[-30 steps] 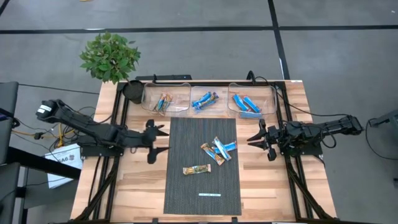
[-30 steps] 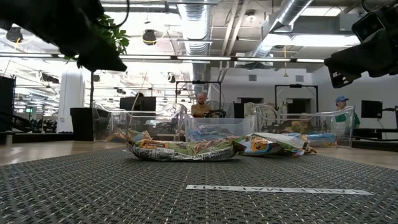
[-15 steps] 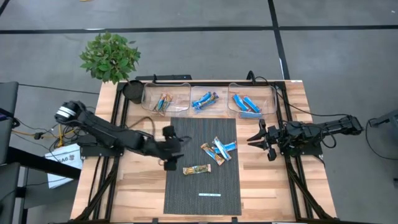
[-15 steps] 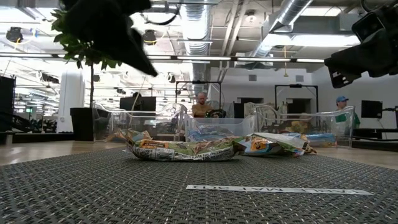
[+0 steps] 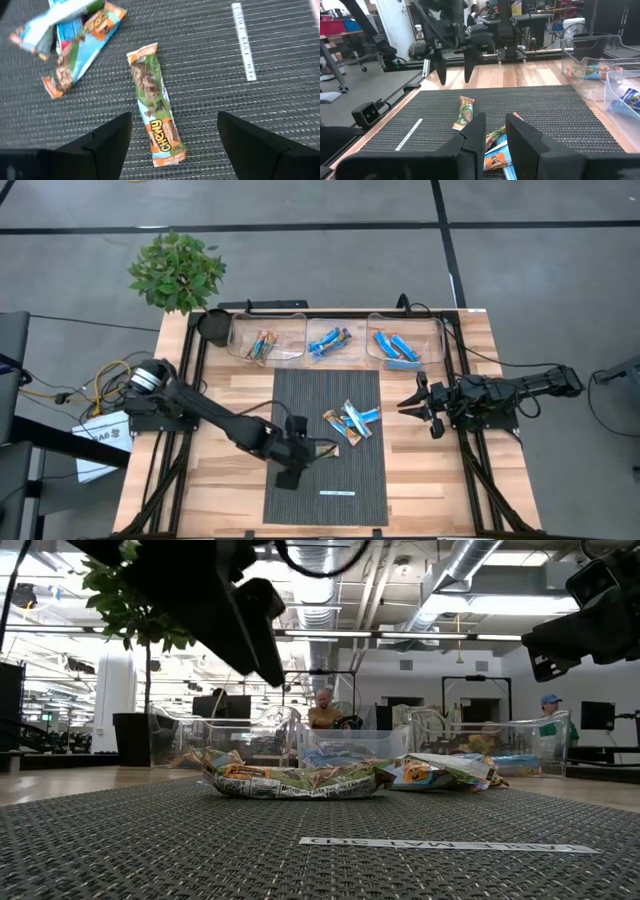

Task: Pick and place Granola Bars by type
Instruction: Put the yellow granola bar into the left transparent bin

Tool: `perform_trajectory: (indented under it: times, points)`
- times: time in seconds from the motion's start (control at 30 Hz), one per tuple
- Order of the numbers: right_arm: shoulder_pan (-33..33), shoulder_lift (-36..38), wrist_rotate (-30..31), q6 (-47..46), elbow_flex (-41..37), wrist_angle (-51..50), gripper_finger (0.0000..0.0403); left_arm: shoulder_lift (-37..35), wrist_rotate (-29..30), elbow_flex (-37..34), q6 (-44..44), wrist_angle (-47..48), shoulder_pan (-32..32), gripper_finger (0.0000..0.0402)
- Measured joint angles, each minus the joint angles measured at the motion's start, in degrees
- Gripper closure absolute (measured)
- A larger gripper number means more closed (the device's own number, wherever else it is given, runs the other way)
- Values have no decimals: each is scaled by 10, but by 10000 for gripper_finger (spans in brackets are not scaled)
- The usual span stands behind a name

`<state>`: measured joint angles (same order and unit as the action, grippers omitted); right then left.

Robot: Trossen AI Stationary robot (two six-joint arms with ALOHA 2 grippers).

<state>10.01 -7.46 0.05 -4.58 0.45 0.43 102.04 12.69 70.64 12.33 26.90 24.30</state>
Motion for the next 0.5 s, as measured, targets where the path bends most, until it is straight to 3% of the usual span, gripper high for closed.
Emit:
perform_trajectory:
  times: [0.23,0.5]
  points:
    - [0,0,0,0,0,0,336,71,-18,35,48,7,-18,116]
    - [0,0,0,0,0,0,336,97,-31,44,79,27,-40,116]
